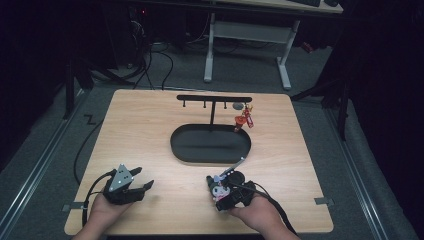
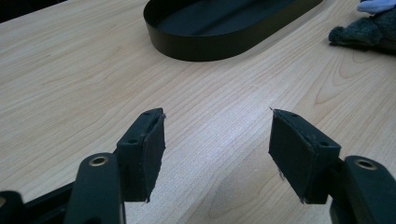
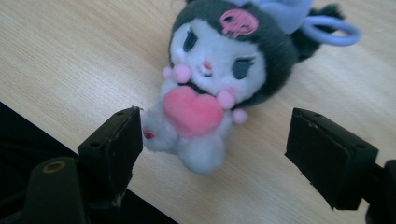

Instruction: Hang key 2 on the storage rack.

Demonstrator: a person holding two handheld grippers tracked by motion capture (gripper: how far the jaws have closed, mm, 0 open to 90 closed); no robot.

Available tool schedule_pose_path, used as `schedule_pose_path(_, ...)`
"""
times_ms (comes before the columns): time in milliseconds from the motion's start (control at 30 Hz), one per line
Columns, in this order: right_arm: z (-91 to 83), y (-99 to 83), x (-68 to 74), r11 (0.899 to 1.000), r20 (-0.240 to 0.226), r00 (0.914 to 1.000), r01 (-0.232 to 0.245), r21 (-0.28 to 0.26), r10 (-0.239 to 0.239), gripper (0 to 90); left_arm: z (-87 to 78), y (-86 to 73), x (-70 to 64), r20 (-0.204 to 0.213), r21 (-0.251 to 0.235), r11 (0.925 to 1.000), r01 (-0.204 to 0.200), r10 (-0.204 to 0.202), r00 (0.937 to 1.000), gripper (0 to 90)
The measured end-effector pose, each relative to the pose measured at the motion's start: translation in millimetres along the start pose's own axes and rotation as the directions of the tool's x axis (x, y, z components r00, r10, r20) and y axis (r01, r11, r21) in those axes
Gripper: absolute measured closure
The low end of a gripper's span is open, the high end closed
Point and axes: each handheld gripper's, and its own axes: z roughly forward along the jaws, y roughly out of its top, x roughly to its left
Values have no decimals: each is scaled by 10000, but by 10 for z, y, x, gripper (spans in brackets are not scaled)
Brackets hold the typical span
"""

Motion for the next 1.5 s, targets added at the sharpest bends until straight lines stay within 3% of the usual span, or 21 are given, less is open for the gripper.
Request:
schedule_pose_path(333, 214, 16, 81, 9975, -248, 9990, -362, 609, 377, 138, 10, 1, -6, 15, -2, 10000, -41, 41, 10000, 361)
schedule_pose_path(400, 238, 19, 51, 9982, -337, 9991, -227, 560, 246, 138, 11, 0, -5, 1, 14, 10000, -48, 48, 10000, 361)
schedule_pose_path(633, 188, 11, -47, 9984, -179, 9991, -378, 424, 386, 252, 11, -2, -6, 3, 28, 10000, -65, 65, 10000, 361)
schedule_pose_path(667, 174, 3, -41, 9969, -189, 9978, -627, 465, 636, 269, 12, -2, -6, 1, 35, 10000, -74, 74, 10000, 361)
schedule_pose_path(700, 165, -2, -69, 9984, -136, 9993, -351, 442, 357, 289, 12, -2, -6, 5, 35, 10000, -73, 73, 10000, 361)
schedule_pose_path(867, 157, -44, -112, 9977, -185, 9986, -488, 474, 497, 353, 13, 0, -8, 25, 53, 9999, -99, 98, 9999, 361)
schedule_pose_path(1133, 237, -59, -129, 9987, -162, 9996, -243, 438, 251, 427, 17, -1, -10, 36, 77, 9999, -126, 126, 9999, 362)
schedule_pose_path(1400, 200, -63, -126, 9997, 89, 9999, 132, 197, -133, 516, 19, -2, -13, 54, 96, 9998, -145, 145, 9999, 362)
schedule_pose_path(1500, 165, -65, -124, 9999, 97, 10000, 17, 132, -18, 523, 20, -3, -16, 47, 84, 9999, -139, 139, 9999, 362)
